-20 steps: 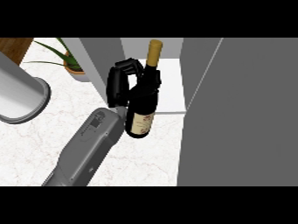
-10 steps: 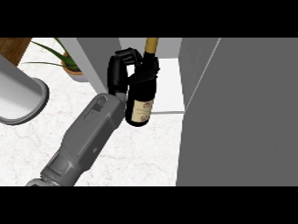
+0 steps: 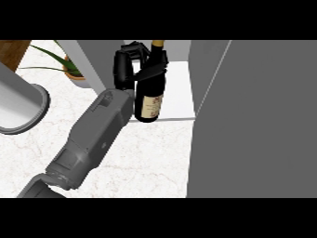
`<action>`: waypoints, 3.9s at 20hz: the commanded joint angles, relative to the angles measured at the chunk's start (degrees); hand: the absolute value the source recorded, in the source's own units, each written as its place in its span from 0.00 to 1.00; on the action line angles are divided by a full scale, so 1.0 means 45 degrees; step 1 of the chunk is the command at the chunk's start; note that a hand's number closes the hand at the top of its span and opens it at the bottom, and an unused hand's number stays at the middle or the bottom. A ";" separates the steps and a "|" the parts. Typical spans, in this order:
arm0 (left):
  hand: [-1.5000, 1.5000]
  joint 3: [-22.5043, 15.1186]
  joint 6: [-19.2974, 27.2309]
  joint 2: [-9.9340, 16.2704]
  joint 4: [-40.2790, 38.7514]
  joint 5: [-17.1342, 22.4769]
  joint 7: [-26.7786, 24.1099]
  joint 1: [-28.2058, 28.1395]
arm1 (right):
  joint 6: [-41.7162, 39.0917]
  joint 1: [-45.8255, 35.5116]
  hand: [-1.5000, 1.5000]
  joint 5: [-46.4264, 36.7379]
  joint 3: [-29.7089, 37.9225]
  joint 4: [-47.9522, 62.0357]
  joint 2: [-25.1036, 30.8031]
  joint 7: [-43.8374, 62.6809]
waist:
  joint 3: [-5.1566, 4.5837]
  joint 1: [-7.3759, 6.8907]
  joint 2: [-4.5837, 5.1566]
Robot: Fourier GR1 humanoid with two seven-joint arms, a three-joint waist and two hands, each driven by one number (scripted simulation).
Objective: Pick up the wine, place it into the cabinet and close the cabinet
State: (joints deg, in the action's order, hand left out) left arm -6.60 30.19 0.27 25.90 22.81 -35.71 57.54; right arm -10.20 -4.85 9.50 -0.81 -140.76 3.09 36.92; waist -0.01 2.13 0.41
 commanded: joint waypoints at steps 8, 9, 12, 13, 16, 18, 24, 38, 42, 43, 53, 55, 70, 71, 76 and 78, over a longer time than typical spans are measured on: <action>1.00 0.1627 -0.0689 -0.0059 -0.2235 0.0736 -0.0870 0.1043 | -0.0063 -0.0368 0.00 0.1379 0.0639 -0.0088 0.0014 -0.0149 | 0.0000 0.0052 0.0097; 1.00 0.1831 -0.0783 -0.0030 -0.2113 0.0889 -0.0522 0.1188 | 0.0163 -0.0486 0.00 0.0821 -0.0057 -0.0362 -0.0223 0.0151 | -0.0006 -0.0036 0.0051; 1.00 0.2216 -0.1171 -0.0061 -0.2306 0.1475 -0.1138 0.0955 | -0.0310 0.0573 0.00 0.0629 -0.0212 -0.0310 -0.0392 -0.0751 | 0.0000 0.0154 0.0090; 1.00 0.1846 -0.0997 -0.0061 -0.2415 0.1845 -0.0943 0.1130 | -0.0377 0.0832 0.00 0.0880 -0.0326 -0.0661 -0.0340 -0.0445 | 0.0000 0.0359 0.0077; 1.00 0.2319 -0.1417 0.0228 -0.2788 0.1521 -0.0596 0.1755 | -0.0020 0.0236 0.00 0.0735 -0.0470 -0.0862 -0.0336 0.0175 | -0.0006 0.0157 0.0085; 1.00 0.2156 -0.1140 -0.0061 -0.3136 0.1782 -0.1635 0.1248 | -0.0543 0.0247 0.00 0.1287 0.0100 -0.0065 -0.0150 -0.0668 | 0.0003 0.0408 0.0171; 1.00 0.2330 -0.0752 -0.0061 -0.3595 0.1628 -0.1665 0.1852 | -0.0288 0.0578 0.00 0.0764 -0.0521 -0.0902 -0.0325 -0.0239 | 0.0002 0.0474 0.0145; 0.00 0.1956 -0.0401 0.0225 -0.4705 0.0548 -0.1731 0.1524 | -0.0066 -0.0437 0.00 0.0761 -0.0011 -0.0089 -0.0170 -0.0149 | -0.0012 0.0377 0.0228; 0.00 0.1825 -0.0065 0.0032 -0.4816 0.0328 -0.1775 0.1409 | -0.0038 -0.0037 0.00 0.0706 -0.0359 -0.0465 -0.0356 -0.0171 | -0.0010 0.0353 0.0180; 0.00 0.1880 -0.0207 0.0197 -0.4791 0.0349 -0.1863 0.1353 | -0.0333 -0.0046 0.00 0.0542 -0.0294 0.0278 -0.0354 -0.0880 | -0.0006 0.0365 0.0236; 0.00 0.2198 -0.0926 0.0402 -0.4581 0.0406 -0.2806 0.0695 | -0.0259 -0.0416 0.00 0.0740 0.0044 0.0269 -0.0141 -0.0549 | -0.0017 0.0394 0.0269; 0.00 0.2385 -0.0447 0.0400 -0.4573 0.0533 -0.2453 0.1347 | -0.0354 -0.0150 0.00 0.0645 -0.0430 0.0203 -0.0491 -0.0976 | -0.0013 0.0584 0.0328; 0.00 0.2109 -0.2549 -0.0062 -0.4546 0.0250 -0.3057 0.0658 | -0.0294 0.0330 0.00 0.0362 -0.1029 -0.0399 -0.0503 -0.0597 | -0.0016 0.0322 0.0168; 0.00 0.2108 -0.2062 -0.0062 -0.4554 0.0359 -0.3115 0.0873 | -0.0608 0.0781 0.00 0.0770 -0.0804 -0.0189 -0.0382 -0.0878 | -0.0007 0.0473 0.0181; 0.00 0.2028 -0.3284 -0.0062 -0.4325 0.1138 -0.3625 0.0024 | -0.0555 0.0720 0.00 0.0428 -0.1099 -0.0082 -0.0506 -0.0987 | -0.0013 0.0550 0.0105; 0.00 0.1932 -0.3126 -0.0062 -0.4188 0.1569 -0.3427 0.0173 | -0.0476 0.0444 0.00 0.0781 -0.0755 0.0173 -0.0453 -0.0943 | -0.0008 0.0528 0.0068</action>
State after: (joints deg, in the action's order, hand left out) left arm 1.32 17.46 -0.07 7.20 26.43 -50.03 61.72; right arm -12.09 -3.81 10.46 -4.76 -138.09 0.95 32.44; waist 0.02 4.67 0.87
